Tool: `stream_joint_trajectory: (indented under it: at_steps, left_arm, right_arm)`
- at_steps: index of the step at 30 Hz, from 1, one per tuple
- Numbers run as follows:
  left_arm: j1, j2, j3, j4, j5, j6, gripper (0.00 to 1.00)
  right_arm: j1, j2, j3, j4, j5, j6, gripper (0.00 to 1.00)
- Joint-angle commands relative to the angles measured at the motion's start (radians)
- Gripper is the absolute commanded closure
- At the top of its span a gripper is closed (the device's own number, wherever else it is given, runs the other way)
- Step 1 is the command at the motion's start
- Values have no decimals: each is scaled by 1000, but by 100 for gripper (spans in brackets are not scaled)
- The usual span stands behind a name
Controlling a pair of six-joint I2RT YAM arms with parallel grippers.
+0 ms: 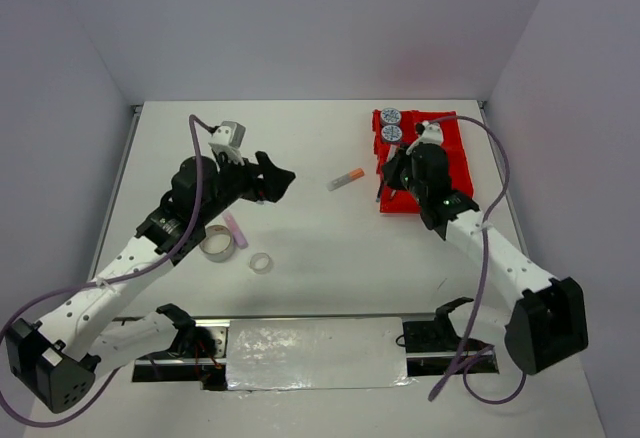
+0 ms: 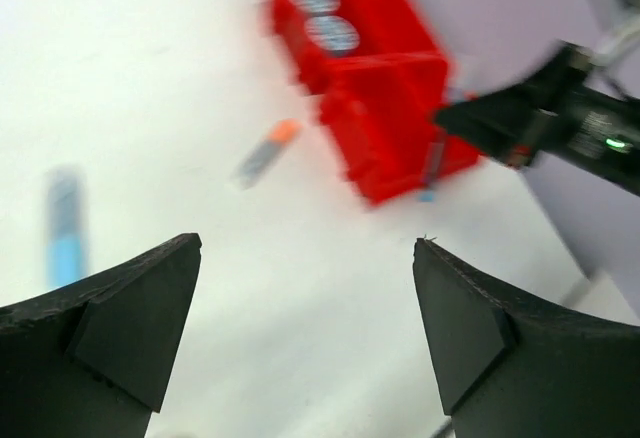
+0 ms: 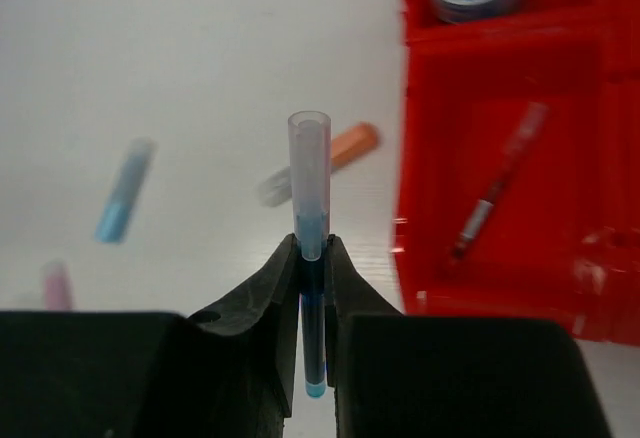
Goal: Sort the stationery into containers
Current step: Place the pen in the storage box.
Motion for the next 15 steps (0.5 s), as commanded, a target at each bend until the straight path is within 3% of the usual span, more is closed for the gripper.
stream_joint_trajectory:
  at_steps: [1,7,15]
  left_arm:
    - [35,28,65,-279,-320,-87,1]
    - [41,-21,45,-283,-249,-69,1]
    - [41,2,-10,-249,-164,-80,1]
  right_arm:
    - [-95,125,117,-190,248,64,100]
    - [-230,267,158,-169,236,75,100]
    - [-270,397,224,-103,176,58,100]
